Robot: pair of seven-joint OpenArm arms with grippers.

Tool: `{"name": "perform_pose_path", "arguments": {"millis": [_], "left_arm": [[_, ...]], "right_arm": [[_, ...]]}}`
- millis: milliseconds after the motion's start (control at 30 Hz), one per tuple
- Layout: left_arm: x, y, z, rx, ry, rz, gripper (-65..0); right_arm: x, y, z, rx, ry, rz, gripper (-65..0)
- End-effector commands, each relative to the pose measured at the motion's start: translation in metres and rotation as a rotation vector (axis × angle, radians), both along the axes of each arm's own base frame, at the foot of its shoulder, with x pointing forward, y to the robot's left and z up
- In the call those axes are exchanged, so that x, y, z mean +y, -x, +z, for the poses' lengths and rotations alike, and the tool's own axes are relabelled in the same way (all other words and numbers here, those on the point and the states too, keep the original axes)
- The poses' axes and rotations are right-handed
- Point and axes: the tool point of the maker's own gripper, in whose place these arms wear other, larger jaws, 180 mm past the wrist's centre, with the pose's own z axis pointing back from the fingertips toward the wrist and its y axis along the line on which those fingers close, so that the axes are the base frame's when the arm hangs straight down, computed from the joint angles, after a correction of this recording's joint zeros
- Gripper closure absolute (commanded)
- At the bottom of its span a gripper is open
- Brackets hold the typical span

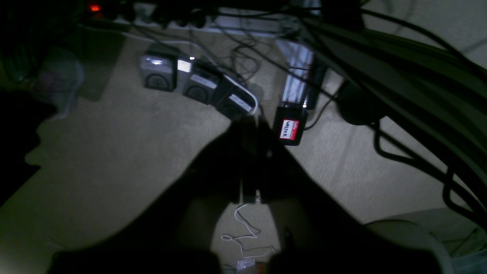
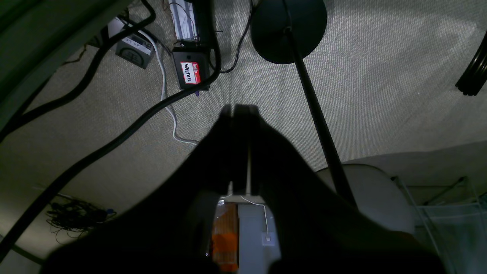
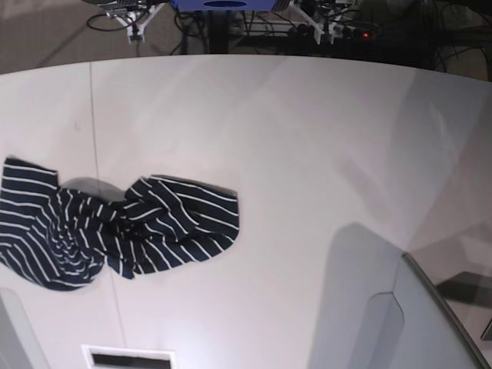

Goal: Layout the t-shirt on the table in an organized manner, then fold the t-shirt properly

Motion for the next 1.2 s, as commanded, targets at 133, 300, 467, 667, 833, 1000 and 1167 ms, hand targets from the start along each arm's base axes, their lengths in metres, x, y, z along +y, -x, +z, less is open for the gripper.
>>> {"name": "perform_pose_path", "arguments": {"millis": [133, 300, 467, 667, 833, 1000, 1167], "left_arm": [[0.006, 0.01, 0.001, 0.016, -0.01, -0.002, 0.0], [0.006, 0.012, 0.001, 0.019, -0.01, -0.002, 0.0], [0.006, 0.012, 0.002, 0.009, -0.013, -0.048, 0.0], [0.002, 0.011, 0.008, -0.037, -0.021, -0.146, 0.0], [0.02, 0.012, 0.022, -0.095, -0.05, -0.166, 0.0], [0.035, 0.017, 0.05, -0.171, -0.076, -0.216, 0.0], [0.04, 0.0, 0.087, -0.291, -0.088, -0.272, 0.0]], "right_arm": [[-0.004, 0.002, 0.0, 0.007, 0.002, 0.001, 0.0], [-0.004, 0.003, 0.0, 0.008, 0.002, 0.001, 0.0], [-0.004, 0.012, 0.001, 0.022, 0.002, 0.001, -0.2], [-0.004, 0.015, 0.001, 0.025, 0.002, 0.001, -0.2], [-0.006, 0.031, 0.002, 0.051, 0.005, -0.008, 0.0], [-0.029, 0.056, 0.008, 0.098, 0.043, -0.006, 0.0], [-0.061, 0.044, 0.04, -0.002, 0.112, -0.064, 0.0]]}}
